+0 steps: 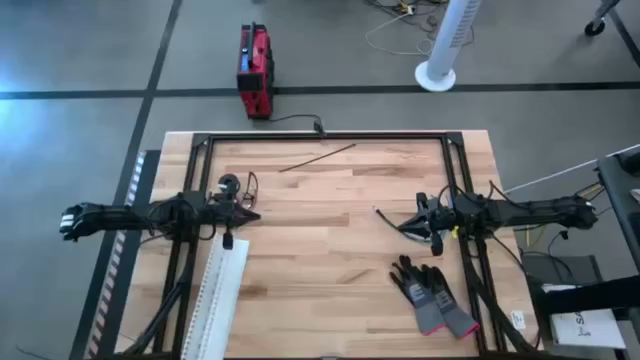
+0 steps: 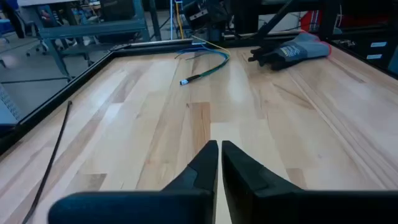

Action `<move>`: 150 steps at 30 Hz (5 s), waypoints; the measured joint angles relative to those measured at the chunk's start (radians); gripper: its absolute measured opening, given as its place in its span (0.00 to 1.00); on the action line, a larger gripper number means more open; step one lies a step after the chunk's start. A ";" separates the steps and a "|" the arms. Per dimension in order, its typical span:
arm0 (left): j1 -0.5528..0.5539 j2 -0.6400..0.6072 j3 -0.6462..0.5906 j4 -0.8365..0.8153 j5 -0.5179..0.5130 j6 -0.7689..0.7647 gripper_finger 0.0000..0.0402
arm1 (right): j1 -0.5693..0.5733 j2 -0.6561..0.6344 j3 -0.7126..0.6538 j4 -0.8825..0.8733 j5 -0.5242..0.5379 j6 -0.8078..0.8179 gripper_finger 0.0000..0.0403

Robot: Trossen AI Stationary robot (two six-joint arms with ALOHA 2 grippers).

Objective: Ziptie cables

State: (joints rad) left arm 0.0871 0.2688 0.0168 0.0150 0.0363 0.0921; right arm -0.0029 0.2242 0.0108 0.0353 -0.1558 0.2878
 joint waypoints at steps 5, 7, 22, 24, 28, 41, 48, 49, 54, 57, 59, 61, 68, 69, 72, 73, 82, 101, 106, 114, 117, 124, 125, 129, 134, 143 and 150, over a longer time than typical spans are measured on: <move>0.000 0.000 0.000 0.000 0.000 0.000 0.01 | 0.000 0.000 0.000 0.000 0.000 0.000 0.01; 0.000 0.000 0.000 0.000 0.000 0.000 0.01 | 0.000 0.000 0.000 0.000 0.000 0.000 0.01; 0.000 0.000 0.000 0.000 0.000 0.000 0.01 | 0.000 0.000 0.000 0.000 0.000 0.000 0.01; 0.000 0.000 0.000 0.000 0.000 0.000 0.01 | 0.000 0.000 0.000 0.000 0.000 0.000 0.01; 0.000 0.000 0.000 0.000 0.000 0.000 0.01 | 0.000 0.000 0.000 0.000 0.000 0.000 0.01; 0.000 0.000 0.000 0.000 0.000 0.000 0.01 | 0.000 0.000 0.000 0.000 0.000 0.000 0.01; 0.000 0.000 0.000 0.000 0.000 0.000 0.01 | 0.000 0.000 0.000 0.000 0.000 0.000 0.01; 0.000 0.000 0.000 0.000 0.000 0.000 0.01 | 0.000 0.000 0.000 0.000 0.000 0.000 0.01; 0.000 0.000 0.000 0.000 0.000 0.000 0.01 | 0.000 0.000 0.000 0.000 0.000 0.000 0.01; 0.000 0.000 0.000 0.000 0.000 0.000 0.01 | 0.000 0.000 0.000 0.000 0.000 0.000 0.01; 0.000 0.000 0.000 0.000 0.000 0.000 0.01 | 0.000 0.000 0.000 0.000 0.000 0.000 0.01; 0.000 0.000 0.000 0.000 0.000 0.000 0.01 | 0.000 0.000 0.000 0.000 0.000 0.000 0.01; 0.000 0.000 0.000 0.000 0.000 0.000 0.01 | 0.000 0.000 0.000 0.031 0.019 0.001 0.01; 0.000 0.000 0.000 0.000 0.000 0.000 0.01 | 0.000 0.000 0.000 0.060 0.029 0.023 0.01; 0.000 0.000 0.000 0.000 0.000 0.000 0.01 | 0.000 0.000 0.000 0.115 0.033 0.116 0.01; 0.000 0.000 0.000 0.000 0.000 0.000 0.01 | 0.000 0.000 0.000 0.131 0.041 0.114 0.01; 0.000 0.000 0.000 0.000 0.000 0.000 0.01 | 0.000 0.000 0.000 0.323 0.054 0.069 0.01; 0.000 0.000 0.000 0.000 0.000 0.000 0.01 | 0.000 0.497 0.121 0.696 0.446 0.041 0.02; 0.000 0.000 0.000 0.001 0.000 0.000 0.01 | 0.000 0.832 0.300 0.676 0.471 -0.073 0.10; 0.000 0.000 0.000 0.001 0.000 0.000 0.01 | -0.064 1.198 0.618 0.408 0.549 -0.124 0.40; 0.000 0.000 0.000 0.002 0.000 0.000 0.01 | -0.112 1.293 0.705 0.327 0.543 -0.122 0.51; 0.000 0.000 0.000 0.001 0.000 0.000 0.01 | -0.259 1.542 0.960 0.241 0.321 -0.184 0.67; 0.000 0.000 0.000 0.001 0.000 0.000 0.01 | -0.276 1.582 1.008 0.216 0.286 -0.202 0.68; 0.000 0.000 0.000 0.001 0.000 0.000 0.01 | -0.328 1.714 1.190 0.056 0.253 -0.228 0.70; 0.000 0.000 0.000 0.000 0.000 0.000 0.01 | -0.385 1.818 1.363 -0.122 0.306 -0.232 0.68; 0.000 0.000 0.000 0.000 0.000 0.000 0.01 | -0.499 1.860 1.543 -0.448 0.307 -0.672 0.56; 0.000 0.000 0.000 0.003 0.000 0.000 0.01 | -0.609 1.867 1.528 -0.453 0.288 -0.829 0.42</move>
State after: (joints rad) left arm 0.0872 0.2687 0.0166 0.0181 0.0364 0.0917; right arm -0.6118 2.0911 1.5390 -0.4173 0.1320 -0.5414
